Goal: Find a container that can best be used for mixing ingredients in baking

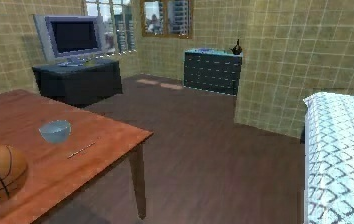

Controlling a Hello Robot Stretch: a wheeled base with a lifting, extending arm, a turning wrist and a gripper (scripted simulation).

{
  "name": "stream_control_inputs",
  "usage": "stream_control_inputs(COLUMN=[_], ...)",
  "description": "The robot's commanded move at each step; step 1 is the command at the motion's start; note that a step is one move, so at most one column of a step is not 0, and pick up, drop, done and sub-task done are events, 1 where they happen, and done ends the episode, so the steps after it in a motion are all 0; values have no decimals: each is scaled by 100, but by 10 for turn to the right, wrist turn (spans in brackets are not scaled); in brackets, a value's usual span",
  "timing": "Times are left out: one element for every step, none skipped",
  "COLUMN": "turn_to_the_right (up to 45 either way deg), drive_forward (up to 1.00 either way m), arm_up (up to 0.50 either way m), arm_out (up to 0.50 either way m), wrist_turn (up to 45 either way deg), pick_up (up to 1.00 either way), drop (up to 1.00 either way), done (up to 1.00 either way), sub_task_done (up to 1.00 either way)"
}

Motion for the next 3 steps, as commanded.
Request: stream_control_inputs(turn_to_the_right=[-330,0,0], drive_forward=[0,100,0], arm_up=[0,0,0], arm_out=[0,0,0], wrist_turn=[0,0,0], pick_up=[0,0,0], drop=[0,0,0], done=[0,0,100], sub_task_done=[0,0,0])
